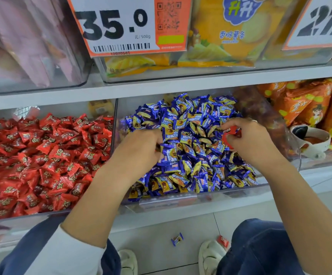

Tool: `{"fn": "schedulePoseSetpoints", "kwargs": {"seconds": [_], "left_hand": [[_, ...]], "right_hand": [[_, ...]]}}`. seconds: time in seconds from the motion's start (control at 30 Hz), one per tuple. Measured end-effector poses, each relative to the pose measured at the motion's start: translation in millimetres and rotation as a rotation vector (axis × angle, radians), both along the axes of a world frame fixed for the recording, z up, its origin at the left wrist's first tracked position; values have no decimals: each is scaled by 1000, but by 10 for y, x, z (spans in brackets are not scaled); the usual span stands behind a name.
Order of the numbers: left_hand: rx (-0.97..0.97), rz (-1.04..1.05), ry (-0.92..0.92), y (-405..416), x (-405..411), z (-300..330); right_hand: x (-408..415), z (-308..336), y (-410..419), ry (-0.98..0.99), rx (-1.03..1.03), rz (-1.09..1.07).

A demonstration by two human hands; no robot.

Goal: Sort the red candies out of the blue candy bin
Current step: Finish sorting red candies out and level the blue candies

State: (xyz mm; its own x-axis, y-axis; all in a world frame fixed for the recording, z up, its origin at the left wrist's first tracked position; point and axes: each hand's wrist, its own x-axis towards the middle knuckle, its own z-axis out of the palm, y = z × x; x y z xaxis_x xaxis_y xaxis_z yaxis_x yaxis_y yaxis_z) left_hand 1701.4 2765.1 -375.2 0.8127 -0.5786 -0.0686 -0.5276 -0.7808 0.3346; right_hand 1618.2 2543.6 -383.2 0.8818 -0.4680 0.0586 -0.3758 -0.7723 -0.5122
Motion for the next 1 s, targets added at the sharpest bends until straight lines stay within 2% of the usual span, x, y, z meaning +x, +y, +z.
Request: {"fn": "schedulePoseSetpoints", "kwargs": {"seconds": [0.1, 0.17, 0.3, 0.37, 0.5, 0.7, 0.77, 0.83, 0.9, 0.97, 1.0], "left_hand": [[-221, 122, -102, 10, 16, 97], [-326, 106, -88, -27, -3, 125], [-261, -154, 165, -158, -220, 60], [-290, -165, 144, -203, -317, -12], [-405, -37, -16, -152, -431, -65], [-282, -40, -286, 148, -468, -13], [-332, 35, -288, 339, -393, 85], [-441, 94, -266, 559, -306, 209], [-483, 153, -334, 740, -200, 269], [-455, 263, -327, 893, -47, 227], [-401, 325, -265, 952, 42, 172]], "right_hand": [[-64, 30, -20, -22, 76, -24], [-84, 43, 67, -49, 212, 5], [-79, 84, 459, -157, 573, 175], [-60, 89, 601, -208, 641, 217], [-30, 108, 817, -271, 817, 188], [46, 42, 1086, -134, 777, 222], [54, 83, 1070, -110, 741, 214], [50, 100, 962, -128, 614, 175], [33, 88, 848, -143, 521, 153], [15, 51, 768, -112, 440, 137], [5, 31, 736, -83, 365, 136]]}}
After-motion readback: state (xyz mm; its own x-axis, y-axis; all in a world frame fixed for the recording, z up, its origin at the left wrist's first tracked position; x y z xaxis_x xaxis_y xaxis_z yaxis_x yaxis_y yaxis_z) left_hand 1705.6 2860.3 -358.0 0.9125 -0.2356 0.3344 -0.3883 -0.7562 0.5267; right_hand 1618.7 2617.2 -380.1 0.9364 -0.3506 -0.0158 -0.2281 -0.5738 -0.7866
